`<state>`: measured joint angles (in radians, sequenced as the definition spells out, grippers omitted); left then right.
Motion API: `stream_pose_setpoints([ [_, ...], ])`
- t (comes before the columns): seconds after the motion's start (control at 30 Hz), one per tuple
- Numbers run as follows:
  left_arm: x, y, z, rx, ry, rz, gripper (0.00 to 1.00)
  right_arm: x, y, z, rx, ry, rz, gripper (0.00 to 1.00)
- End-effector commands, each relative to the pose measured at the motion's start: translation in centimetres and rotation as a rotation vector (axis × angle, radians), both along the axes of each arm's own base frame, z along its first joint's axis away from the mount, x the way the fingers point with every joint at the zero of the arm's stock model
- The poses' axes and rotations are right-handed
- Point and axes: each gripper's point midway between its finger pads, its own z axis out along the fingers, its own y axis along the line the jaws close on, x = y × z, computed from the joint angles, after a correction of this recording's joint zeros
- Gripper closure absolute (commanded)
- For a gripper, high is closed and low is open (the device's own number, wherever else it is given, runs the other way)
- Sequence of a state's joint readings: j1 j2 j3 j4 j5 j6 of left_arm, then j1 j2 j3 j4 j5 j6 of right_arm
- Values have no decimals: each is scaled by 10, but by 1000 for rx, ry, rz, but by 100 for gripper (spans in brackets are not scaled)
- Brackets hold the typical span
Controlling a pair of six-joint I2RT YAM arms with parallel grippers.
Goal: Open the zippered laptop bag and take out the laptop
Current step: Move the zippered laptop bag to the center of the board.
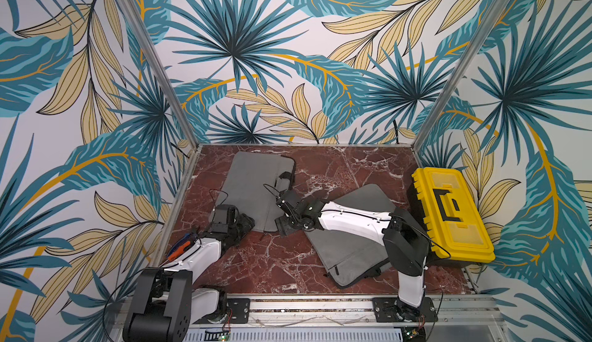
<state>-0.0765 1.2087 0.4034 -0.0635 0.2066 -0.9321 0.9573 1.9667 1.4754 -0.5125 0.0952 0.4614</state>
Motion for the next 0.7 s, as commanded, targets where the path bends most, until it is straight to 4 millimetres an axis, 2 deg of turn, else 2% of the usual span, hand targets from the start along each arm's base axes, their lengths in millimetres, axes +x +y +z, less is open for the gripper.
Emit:
stream_pose_setpoints([
  [0.0, 1, 0, 1, 4, -14, -12, 41, -2, 8, -9, -15, 30, 42, 28],
  [0.27, 7, -7, 0, 9, -4, -38, 43, -10, 22, -20, 5, 88, 103, 37],
  [0.47, 15, -16, -1, -7, -14, -50, 47, -20, 24, -20, 4, 95, 153, 37],
  [0.67, 25, -27, -2, -35, -23, -56, 52, -17, 20, -23, -13, 93, 141, 38],
])
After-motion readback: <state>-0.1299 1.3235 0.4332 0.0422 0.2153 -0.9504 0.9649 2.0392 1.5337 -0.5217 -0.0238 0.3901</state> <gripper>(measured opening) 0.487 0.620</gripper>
